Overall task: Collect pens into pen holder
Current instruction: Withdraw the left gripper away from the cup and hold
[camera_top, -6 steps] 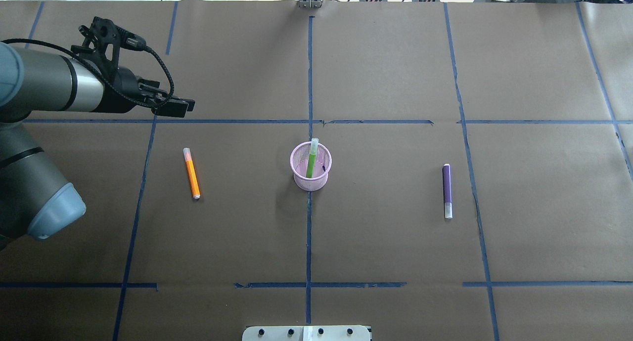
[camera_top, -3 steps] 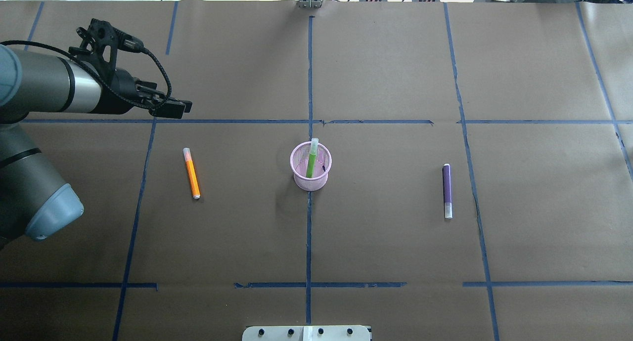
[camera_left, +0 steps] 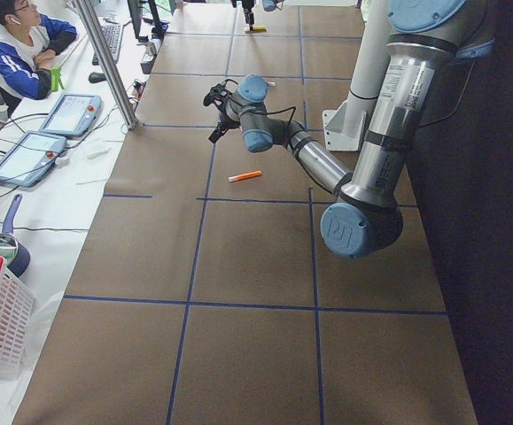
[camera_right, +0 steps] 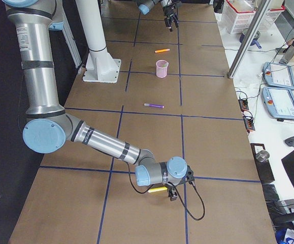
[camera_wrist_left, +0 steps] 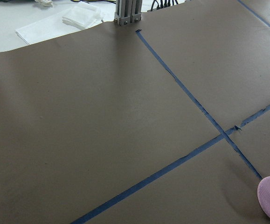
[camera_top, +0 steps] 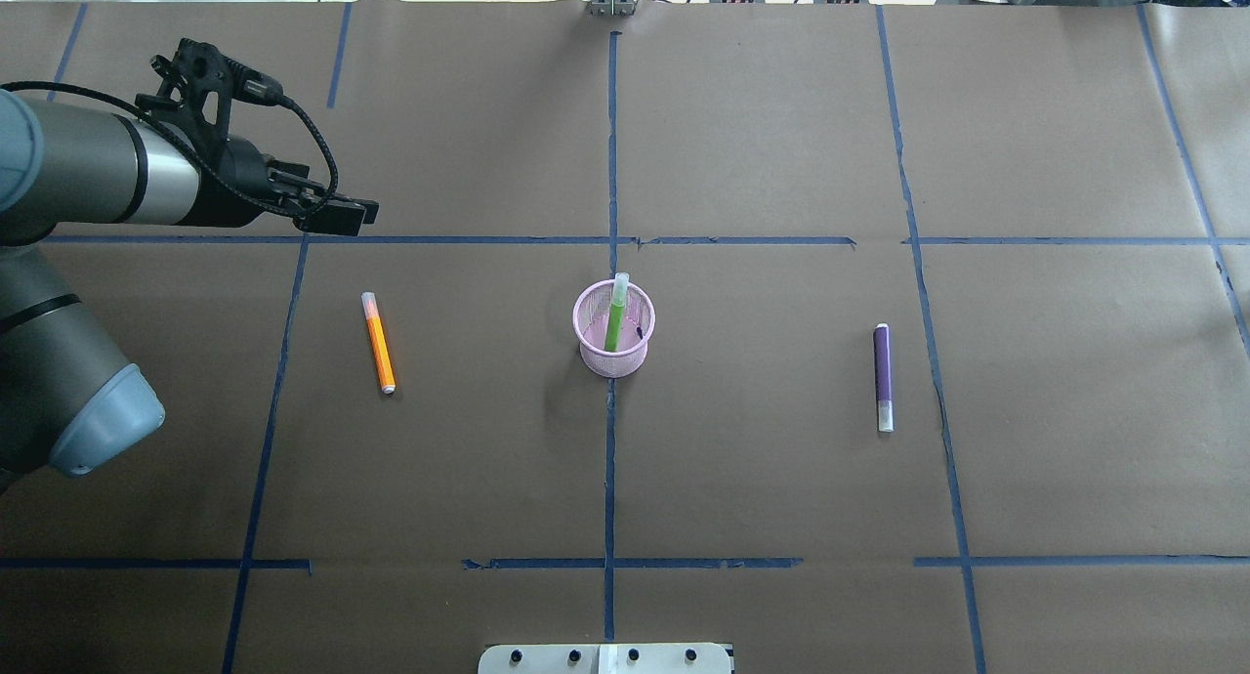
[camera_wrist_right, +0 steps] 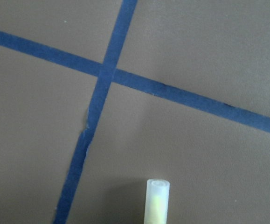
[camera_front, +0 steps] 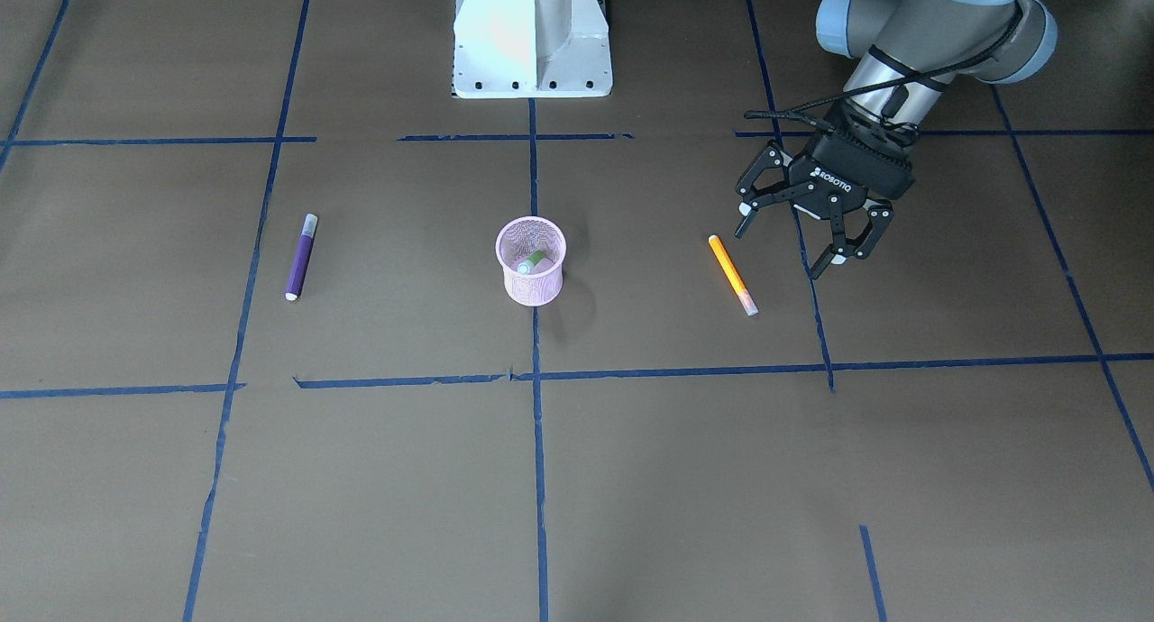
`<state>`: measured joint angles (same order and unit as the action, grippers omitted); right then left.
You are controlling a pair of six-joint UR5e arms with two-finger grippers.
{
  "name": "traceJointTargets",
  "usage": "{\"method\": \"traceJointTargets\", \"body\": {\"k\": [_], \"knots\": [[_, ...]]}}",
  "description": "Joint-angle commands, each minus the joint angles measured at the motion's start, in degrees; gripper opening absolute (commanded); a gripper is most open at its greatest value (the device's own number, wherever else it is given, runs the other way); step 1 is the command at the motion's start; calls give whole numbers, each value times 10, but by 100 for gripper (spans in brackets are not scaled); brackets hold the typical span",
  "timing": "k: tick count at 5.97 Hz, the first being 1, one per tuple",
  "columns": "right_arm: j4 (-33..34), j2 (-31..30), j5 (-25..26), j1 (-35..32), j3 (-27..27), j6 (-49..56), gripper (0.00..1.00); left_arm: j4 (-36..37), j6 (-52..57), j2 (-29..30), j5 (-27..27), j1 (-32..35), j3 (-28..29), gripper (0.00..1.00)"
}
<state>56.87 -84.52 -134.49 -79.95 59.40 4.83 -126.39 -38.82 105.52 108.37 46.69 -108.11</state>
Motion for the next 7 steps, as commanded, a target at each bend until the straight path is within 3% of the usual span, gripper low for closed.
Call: {"method": "traceJointTargets", "body": {"k": [1,2,5,7], "knots": [[2,1,0,6,0,0,89,-1,14,-7,0,0,0,100],[2,1,1,8,0,0,81,-1,14,-8,0,1,0,100],[2,0,0,8,2,1,28,-1,14,-8,0,1,0,100],[-1,-4,-1,8,4,6,2,-1,14,-8,0,1,0,100]]}}
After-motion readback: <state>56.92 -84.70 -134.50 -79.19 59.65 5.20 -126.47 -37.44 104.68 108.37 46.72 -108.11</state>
